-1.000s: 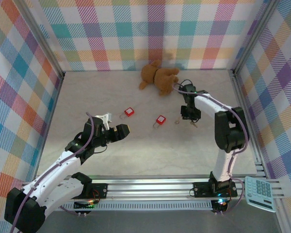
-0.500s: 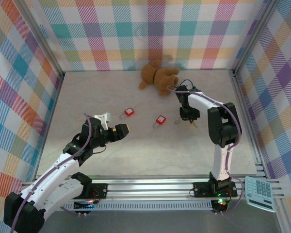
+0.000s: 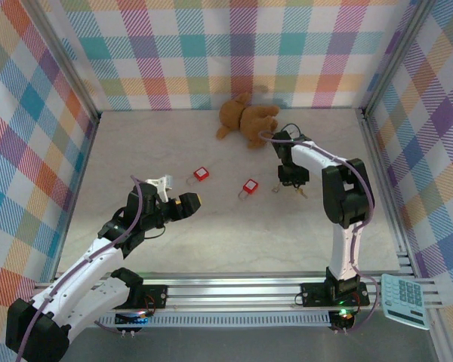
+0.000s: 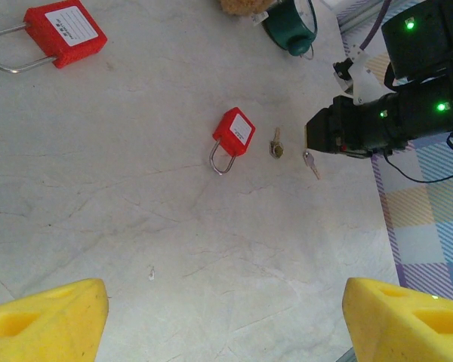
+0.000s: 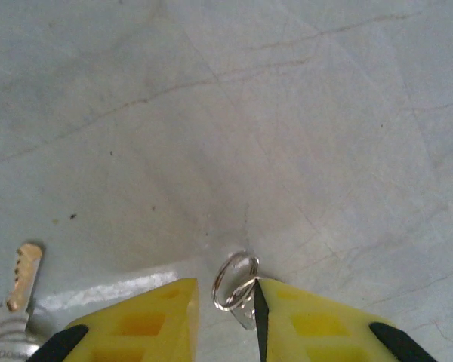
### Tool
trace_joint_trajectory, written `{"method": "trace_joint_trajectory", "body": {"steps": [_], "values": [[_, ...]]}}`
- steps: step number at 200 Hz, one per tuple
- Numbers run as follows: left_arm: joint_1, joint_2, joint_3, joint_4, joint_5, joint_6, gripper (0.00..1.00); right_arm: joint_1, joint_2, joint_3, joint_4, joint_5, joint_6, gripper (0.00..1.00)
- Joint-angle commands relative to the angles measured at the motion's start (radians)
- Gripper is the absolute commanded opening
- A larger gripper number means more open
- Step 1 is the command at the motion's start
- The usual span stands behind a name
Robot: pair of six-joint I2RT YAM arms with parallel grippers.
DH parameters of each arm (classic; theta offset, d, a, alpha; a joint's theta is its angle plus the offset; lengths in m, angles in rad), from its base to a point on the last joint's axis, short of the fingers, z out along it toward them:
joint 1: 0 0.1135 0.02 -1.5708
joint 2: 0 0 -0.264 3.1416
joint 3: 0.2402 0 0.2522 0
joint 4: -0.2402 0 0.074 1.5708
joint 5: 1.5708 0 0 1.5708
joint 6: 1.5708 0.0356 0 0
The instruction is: Unlock with the key
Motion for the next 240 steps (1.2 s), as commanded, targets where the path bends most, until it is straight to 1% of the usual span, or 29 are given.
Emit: {"method": "trace_joint_trajectory", "body": {"steps": [1, 41, 84, 118, 132, 155, 176, 192, 205, 222, 240], "values": [[-0.011, -0.015, -0.005, -0.018, 0.004, 0.018, 0.81, 0.008, 0.039, 0.031, -0.043, 0.03, 0.015, 0.27], [-0.011, -0.021, -0.007, -0.023, 0.001, 0.02, 0.81, 0.007, 0.051, 0.035, -0.044, 0.043, 0.019, 0.24], [-0.012, -0.024, -0.011, -0.023, -0.001, 0.019, 0.81, 0.011, 0.011, 0.024, -0.037, 0.059, 0.013, 0.05], [-0.011, -0.027, -0.016, -0.013, -0.013, 0.044, 0.81, 0.034, -0.077, 0.007, -0.03, 0.077, 0.008, 0.0], [-0.011, -0.037, -0.019, -0.001, -0.043, 0.049, 0.81, 0.045, -0.122, 0.003, -0.036, 0.062, 0.009, 0.0], [-0.021, -0.075, -0.041, 0.043, -0.137, 0.038, 0.81, 0.078, -0.207, -0.014, -0.039, 0.037, 0.025, 0.0], [-0.062, -0.114, -0.126, 0.197, -0.215, 0.049, 0.79, 0.121, -0.291, -0.026, -0.049, 0.013, 0.038, 0.0], [-0.109, -0.122, -0.222, 0.421, -0.268, 0.054, 0.77, 0.157, -0.345, -0.024, -0.059, -0.006, 0.047, 0.0], [-0.158, -0.093, -0.296, 0.623, -0.327, 0.086, 0.75, 0.191, -0.382, -0.016, -0.066, -0.022, 0.055, 0.0], [-0.227, -0.011, -0.352, 0.855, -0.367, 0.183, 0.74, 0.243, -0.412, 0.003, -0.079, -0.049, 0.061, 0.0], [-0.323, 0.118, -0.35, 1.03, -0.394, 0.401, 0.74, 0.3, -0.432, 0.027, -0.093, -0.062, 0.076, 0.0]]}}
